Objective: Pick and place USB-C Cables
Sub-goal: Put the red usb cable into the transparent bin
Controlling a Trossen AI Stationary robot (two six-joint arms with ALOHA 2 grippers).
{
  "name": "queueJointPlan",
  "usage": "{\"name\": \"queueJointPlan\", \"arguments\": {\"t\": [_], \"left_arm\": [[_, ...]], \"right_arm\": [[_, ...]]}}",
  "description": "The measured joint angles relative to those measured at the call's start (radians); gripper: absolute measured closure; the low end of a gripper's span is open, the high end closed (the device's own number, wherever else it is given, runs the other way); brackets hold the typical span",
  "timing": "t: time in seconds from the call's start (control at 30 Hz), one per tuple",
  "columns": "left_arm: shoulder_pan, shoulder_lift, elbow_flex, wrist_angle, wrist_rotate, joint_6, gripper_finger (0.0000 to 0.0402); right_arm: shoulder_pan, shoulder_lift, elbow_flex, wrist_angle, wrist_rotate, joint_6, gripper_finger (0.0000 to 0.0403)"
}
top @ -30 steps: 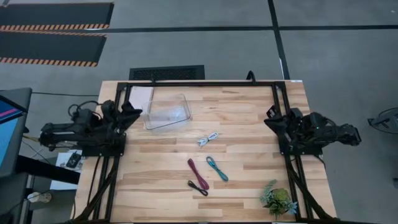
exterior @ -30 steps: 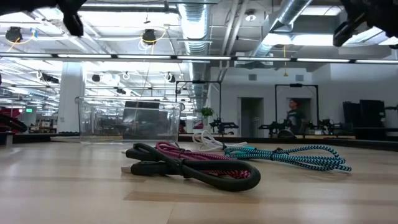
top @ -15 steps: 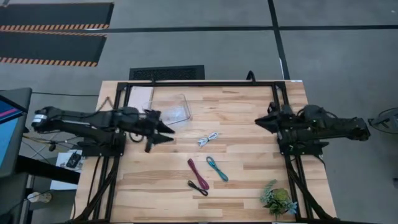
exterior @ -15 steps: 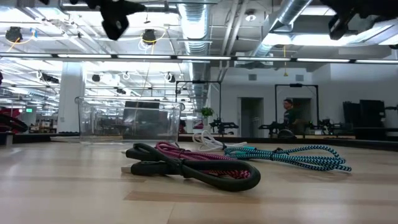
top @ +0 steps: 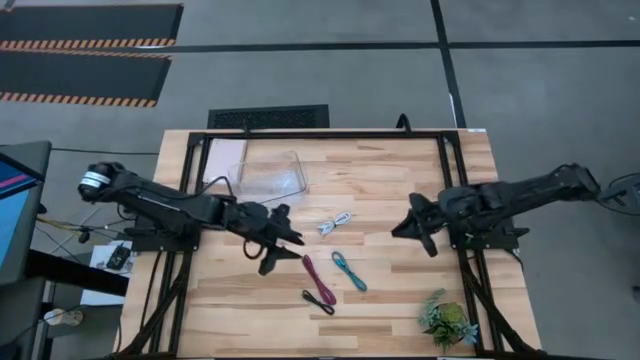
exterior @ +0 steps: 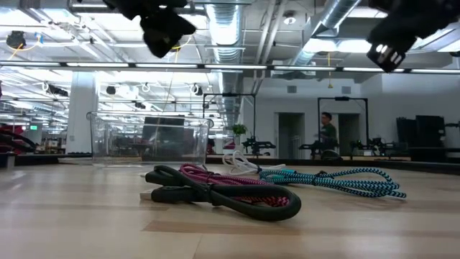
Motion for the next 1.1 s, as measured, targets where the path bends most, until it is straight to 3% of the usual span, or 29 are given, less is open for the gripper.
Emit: {"name": "queueJointPlan", "arguments": {"t": [0.27, 0.43, 0.57, 0.8, 0.9, 1.1], "left_arm": [[-0.010, 0.118, 0.090, -0.028, 0.003, 0.003, 0.0237], [-0.014, 0.175, 0.114, -0.128, -0.031, 0.035, 0.0237], [-0.037, 0.221, 0.139, -0.171, -0.030, 0.167, 0.0227], [-0.082, 0.322, 0.209, -0.191, -0.086, 0.365, 0.0174], [-0.083, 0.363, 0.234, -0.202, -0.096, 0.413, 0.0154], [-0.077, 0.430, 0.242, -0.220, -0.097, 0.486, 0.0144]], "right_arm": [[0.053, 0.132, 0.000, 0.014, -0.052, 0.055, 0.0335], [0.081, 0.199, 0.000, 0.013, -0.078, 0.078, 0.0325], [0.120, 0.248, 0.000, 0.015, -0.077, 0.073, 0.0281], [0.156, 0.326, 0.000, 0.026, -0.036, 0.073, 0.0162], [0.166, 0.349, 0.000, 0.027, -0.040, 0.073, 0.0145], [0.169, 0.374, 0.000, 0.058, -0.048, 0.073, 0.0150]]}}
